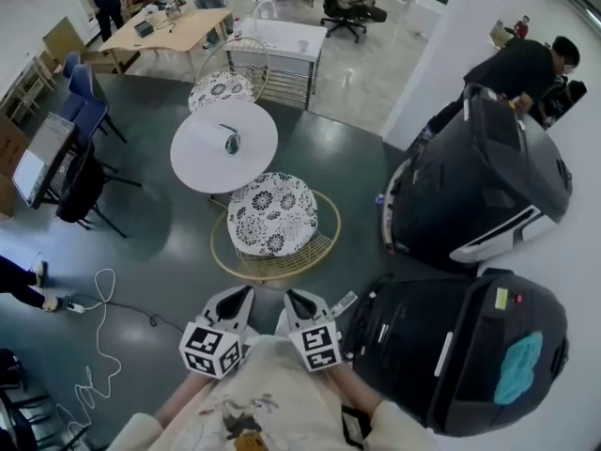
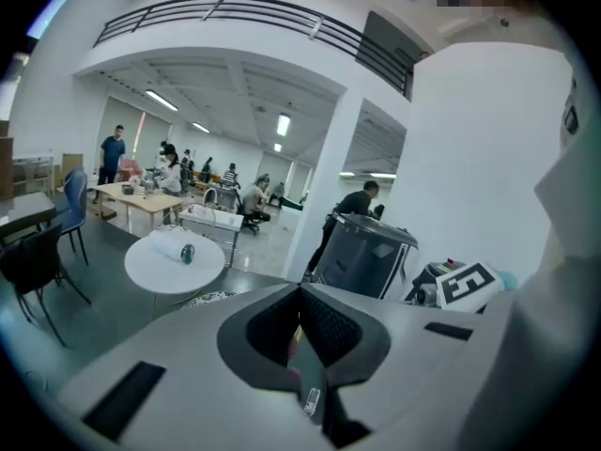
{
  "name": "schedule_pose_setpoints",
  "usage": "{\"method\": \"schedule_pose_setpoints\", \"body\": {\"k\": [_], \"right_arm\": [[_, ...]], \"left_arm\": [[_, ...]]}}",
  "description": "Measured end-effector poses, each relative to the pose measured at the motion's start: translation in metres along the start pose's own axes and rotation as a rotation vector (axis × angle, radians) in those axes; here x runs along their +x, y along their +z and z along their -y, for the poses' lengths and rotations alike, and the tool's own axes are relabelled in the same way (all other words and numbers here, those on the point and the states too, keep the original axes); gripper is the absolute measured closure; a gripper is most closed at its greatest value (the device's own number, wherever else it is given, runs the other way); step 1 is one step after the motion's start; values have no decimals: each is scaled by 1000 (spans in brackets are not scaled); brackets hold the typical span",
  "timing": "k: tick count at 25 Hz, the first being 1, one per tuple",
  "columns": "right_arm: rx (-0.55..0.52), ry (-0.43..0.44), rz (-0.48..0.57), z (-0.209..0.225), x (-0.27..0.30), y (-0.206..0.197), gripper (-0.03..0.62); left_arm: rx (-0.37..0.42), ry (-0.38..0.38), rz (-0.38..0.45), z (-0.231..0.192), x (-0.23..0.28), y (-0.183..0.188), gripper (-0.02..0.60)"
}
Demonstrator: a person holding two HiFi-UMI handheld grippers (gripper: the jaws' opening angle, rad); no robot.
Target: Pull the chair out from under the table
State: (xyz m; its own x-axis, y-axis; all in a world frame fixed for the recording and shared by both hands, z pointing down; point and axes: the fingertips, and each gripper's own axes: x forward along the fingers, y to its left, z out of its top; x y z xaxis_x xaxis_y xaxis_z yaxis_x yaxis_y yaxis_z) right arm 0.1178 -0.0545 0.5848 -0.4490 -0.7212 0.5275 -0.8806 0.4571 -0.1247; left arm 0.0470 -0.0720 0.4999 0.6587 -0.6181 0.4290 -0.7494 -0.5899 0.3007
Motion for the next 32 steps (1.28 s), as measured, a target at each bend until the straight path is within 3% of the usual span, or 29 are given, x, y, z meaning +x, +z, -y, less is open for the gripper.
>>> {"method": "schedule_pose_setpoints", "body": {"k": [3, 10, 13, 18, 24, 32], "right_arm": [[-79, 57, -21, 0, 15, -5, 583], [-250, 175, -105, -5, 40, -28, 575], [-311, 213, -175, 2, 53, -44, 491], [-420, 202, -249, 21, 78, -72, 484], [-639, 186, -374, 47, 106, -118, 484], [-741, 236, -405, 43, 119, -130, 484]], "left_arm": [[-44, 48, 11, -7, 8, 3, 580], [-7, 23, 8, 10, 23, 7, 580], [-5, 32, 3, 10, 27, 5, 580], [-10, 52, -15, 4, 24, -5, 580], [-39, 98, -4, -12, 17, -6, 580], [-34, 189, -20, -44, 13, -37, 580]]}}
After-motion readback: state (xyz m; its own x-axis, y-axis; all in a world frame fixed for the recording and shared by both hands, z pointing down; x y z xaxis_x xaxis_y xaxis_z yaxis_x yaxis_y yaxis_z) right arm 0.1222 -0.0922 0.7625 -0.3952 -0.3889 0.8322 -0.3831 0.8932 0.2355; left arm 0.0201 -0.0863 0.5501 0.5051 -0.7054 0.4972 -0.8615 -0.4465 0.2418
